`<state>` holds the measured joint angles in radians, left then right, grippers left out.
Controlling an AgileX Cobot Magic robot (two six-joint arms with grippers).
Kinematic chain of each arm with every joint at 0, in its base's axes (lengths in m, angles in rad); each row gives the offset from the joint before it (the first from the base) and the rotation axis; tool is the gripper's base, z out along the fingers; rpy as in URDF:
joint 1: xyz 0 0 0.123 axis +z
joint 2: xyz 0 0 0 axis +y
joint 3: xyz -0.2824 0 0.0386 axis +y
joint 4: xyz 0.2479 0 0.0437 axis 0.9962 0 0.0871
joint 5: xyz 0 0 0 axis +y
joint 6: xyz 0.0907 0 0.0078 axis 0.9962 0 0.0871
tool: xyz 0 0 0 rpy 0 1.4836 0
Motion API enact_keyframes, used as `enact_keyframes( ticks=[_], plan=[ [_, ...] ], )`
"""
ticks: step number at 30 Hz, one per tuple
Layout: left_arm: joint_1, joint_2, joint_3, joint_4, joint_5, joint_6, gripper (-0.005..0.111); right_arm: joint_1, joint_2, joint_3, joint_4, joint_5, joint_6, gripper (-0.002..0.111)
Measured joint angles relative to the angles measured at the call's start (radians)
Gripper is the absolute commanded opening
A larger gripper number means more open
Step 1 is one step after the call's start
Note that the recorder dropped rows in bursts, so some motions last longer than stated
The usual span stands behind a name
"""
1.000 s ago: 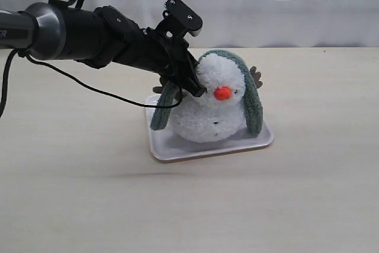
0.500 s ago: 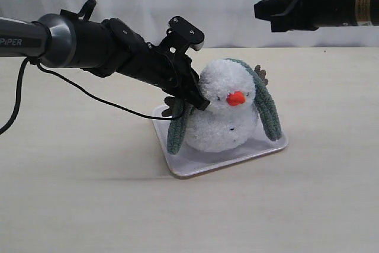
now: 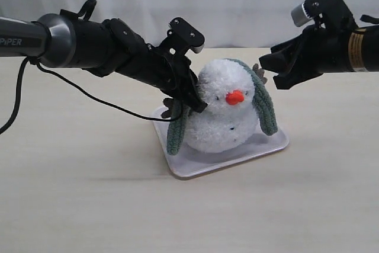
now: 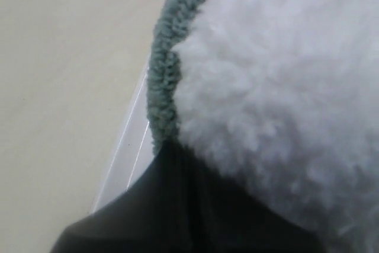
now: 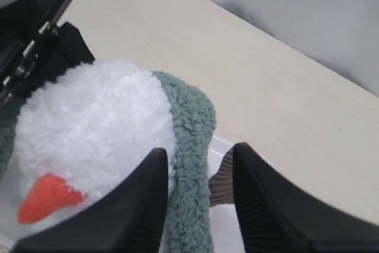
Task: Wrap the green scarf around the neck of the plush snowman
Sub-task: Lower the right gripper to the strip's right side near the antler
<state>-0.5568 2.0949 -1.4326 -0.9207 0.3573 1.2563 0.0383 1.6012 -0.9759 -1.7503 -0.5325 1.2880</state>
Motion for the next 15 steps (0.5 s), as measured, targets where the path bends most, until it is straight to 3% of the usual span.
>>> enact_keyframes(
  ticks=[15],
  plan=[
    [0.0,0.0,0.0,0.071,0.0,0.0,0.0,0.0,0.114,0.009,0.002,0.044,-0.078,0.038]
  ],
)
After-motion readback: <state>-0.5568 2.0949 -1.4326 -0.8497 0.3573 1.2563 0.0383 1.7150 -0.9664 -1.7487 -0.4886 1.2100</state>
